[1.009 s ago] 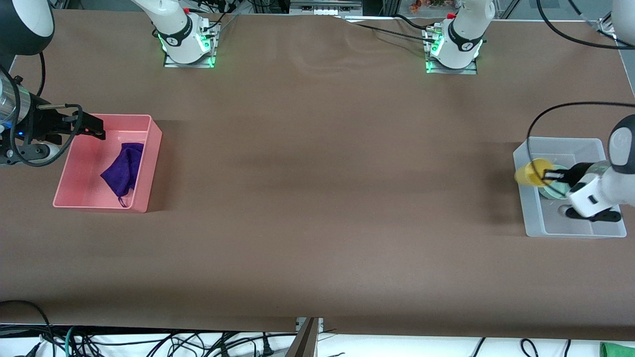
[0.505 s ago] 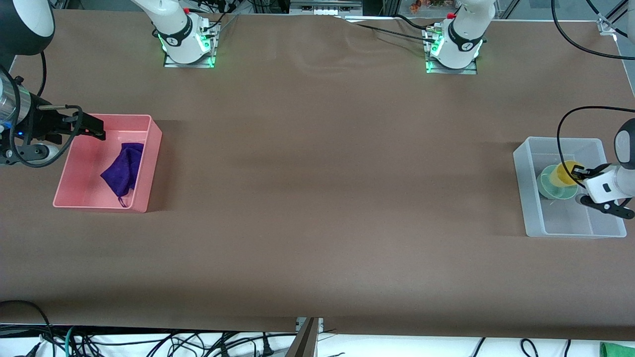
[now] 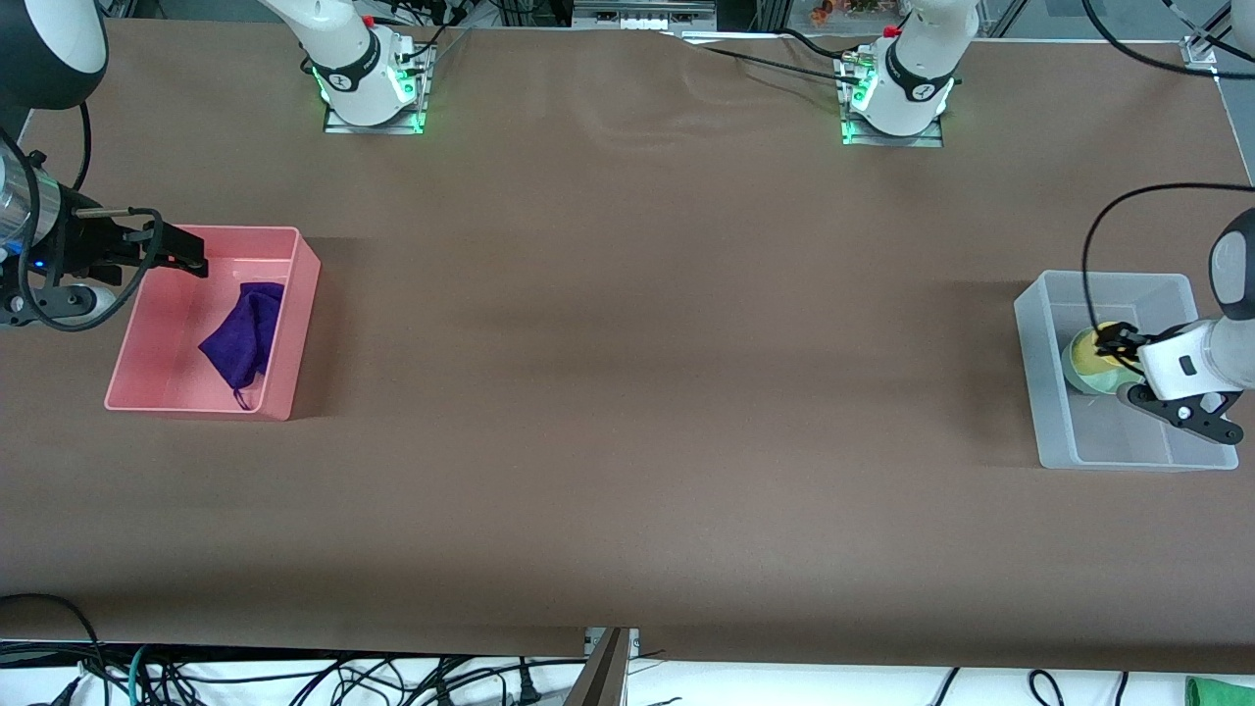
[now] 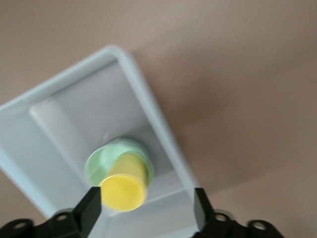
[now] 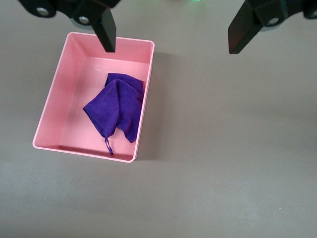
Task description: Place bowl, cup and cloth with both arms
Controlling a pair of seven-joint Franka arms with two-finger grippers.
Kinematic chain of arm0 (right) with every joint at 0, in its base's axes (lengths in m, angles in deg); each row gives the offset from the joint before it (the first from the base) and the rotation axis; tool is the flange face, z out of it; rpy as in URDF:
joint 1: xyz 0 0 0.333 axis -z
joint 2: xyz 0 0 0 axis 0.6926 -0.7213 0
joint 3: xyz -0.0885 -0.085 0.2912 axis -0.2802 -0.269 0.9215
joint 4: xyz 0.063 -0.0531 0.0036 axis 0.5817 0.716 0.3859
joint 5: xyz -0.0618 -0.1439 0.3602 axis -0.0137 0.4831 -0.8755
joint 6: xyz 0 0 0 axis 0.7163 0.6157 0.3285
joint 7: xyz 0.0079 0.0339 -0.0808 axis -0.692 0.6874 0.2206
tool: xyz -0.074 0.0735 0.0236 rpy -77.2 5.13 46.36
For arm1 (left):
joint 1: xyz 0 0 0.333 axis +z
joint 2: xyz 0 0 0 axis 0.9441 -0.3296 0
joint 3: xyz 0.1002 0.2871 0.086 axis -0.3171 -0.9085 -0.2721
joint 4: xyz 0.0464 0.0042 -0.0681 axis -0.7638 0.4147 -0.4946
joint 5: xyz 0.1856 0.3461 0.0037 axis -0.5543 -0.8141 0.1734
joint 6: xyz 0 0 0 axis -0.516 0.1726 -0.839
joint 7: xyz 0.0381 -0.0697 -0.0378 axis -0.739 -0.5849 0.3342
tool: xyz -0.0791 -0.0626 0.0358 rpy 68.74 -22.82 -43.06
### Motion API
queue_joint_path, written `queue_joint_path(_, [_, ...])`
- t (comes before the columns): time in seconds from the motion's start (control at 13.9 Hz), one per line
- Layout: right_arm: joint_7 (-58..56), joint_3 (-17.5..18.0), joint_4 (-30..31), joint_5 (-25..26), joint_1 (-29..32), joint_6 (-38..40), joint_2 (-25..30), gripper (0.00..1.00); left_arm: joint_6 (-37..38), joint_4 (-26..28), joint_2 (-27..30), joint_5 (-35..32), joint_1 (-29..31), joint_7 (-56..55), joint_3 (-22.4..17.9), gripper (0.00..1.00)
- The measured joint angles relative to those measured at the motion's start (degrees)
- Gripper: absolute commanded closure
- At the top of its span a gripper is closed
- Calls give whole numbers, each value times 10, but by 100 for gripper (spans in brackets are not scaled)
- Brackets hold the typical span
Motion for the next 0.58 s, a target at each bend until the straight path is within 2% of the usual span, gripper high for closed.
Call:
queue_joint_path(0.14, [0,-1,0,0,0,0,0,0,6,-7,8,53,-1,-50,25,0])
queue_joint_path(0.36, [0,-2,0,0,0,0,0,0,29,-6,6,62,-7,-193,84,0])
queue_joint_path(0.43, [0,-2,0,0,0,0,0,0,30,-7,9,62,-28,-233,88,0])
queue_joint_path(0.5, [0,-2,0,0,0,0,0,0,30,-8,19,63,-69,-261,67,0])
queue_joint_path(0.58, [0,-2,0,0,0,0,0,0,35,-9,38,74,-127,-278,23,0])
